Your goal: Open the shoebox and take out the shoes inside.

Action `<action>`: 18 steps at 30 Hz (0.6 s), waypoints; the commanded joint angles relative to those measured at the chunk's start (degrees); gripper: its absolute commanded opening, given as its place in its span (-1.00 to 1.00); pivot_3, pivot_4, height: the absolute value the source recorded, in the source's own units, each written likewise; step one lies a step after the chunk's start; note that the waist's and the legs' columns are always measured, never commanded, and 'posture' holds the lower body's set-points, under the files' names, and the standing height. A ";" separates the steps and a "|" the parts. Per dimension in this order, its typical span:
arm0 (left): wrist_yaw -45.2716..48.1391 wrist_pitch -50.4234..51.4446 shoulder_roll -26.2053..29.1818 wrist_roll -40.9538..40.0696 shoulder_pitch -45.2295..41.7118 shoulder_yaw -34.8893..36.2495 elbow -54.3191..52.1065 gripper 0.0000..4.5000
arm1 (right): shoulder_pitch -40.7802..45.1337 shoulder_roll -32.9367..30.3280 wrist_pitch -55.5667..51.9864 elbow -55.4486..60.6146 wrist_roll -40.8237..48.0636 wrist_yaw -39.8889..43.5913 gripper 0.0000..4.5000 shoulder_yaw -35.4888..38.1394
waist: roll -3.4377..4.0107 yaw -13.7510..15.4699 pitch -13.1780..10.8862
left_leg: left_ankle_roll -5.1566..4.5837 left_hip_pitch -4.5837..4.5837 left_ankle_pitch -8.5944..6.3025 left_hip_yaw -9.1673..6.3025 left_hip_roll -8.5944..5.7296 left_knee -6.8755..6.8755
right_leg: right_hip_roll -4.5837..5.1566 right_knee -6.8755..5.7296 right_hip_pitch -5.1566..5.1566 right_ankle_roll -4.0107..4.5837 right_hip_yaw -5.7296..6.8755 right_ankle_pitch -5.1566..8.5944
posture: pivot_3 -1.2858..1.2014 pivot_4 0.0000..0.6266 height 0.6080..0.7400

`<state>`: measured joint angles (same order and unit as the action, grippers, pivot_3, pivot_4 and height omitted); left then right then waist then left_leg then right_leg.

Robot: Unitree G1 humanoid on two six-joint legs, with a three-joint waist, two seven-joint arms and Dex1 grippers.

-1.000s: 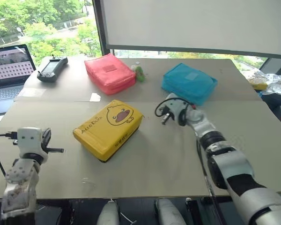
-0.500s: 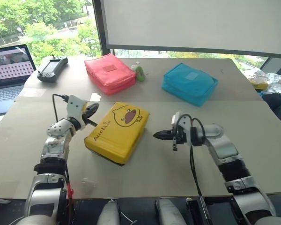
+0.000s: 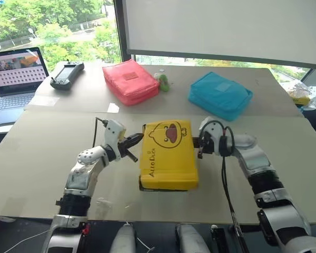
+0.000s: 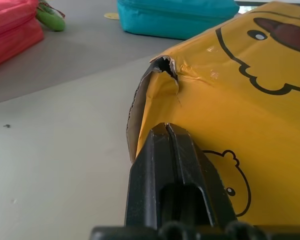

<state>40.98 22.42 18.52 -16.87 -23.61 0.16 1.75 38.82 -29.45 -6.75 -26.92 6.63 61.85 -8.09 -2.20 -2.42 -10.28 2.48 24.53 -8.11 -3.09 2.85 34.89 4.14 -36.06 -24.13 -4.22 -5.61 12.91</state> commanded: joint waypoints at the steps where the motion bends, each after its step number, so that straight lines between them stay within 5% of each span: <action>1: -1.04 -0.14 -0.78 -0.29 -0.86 -1.21 -3.24 -1.00 | 1.23 -2.71 3.17 -0.35 -0.19 2.55 -0.97 0.95 | 0.00 -0.02 0.00 | 0.00 0.00 0.00 0.00 0.00 0.02 | 0.00 0.00 0.00 0.00 0.00 0.00 | 0.03 -0.52 1.00; 4: -2.21 0.96 -0.83 -1.35 -1.11 0.16 -4.13 -1.00 | 2.41 -4.50 6.01 -4.83 -1.64 2.95 -0.97 1.01 | 0.00 -0.06 0.00 | 0.00 -0.02 0.00 0.00 0.00 0.01 | 0.00 0.00 0.02 0.00 0.00 0.00 | 0.03 -0.52 1.00; 10: 1.56 4.49 8.31 -4.78 1.72 5.76 -8.96 -1.00 | 1.60 -10.91 4.25 -9.18 -2.91 11.67 -0.97 -0.79 | -0.01 -0.46 -0.02 | 0.00 -0.05 0.00 0.02 0.00 -0.06 | 0.00 -0.01 -0.03 0.00 -0.02 0.01 | 0.03 -0.52 1.00; 18: 21.90 21.59 34.27 -21.17 6.62 12.97 -22.41 -1.00 | -0.99 -8.36 -3.89 -6.30 2.52 15.05 -0.97 1.26 | -0.13 -1.93 -0.11 | 0.01 -0.11 0.00 0.03 0.04 -0.05 | 0.00 -0.02 0.03 0.04 -0.01 0.05 | 0.03 -0.52 1.00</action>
<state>56.06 39.70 47.56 -33.42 -18.67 12.02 -14.86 38.20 -38.94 -7.44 -34.98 6.98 75.52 -7.69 -2.33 -4.35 -10.39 2.49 24.41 -8.11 -3.04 2.89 34.84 4.14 -36.07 -24.12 -4.16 -5.63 12.97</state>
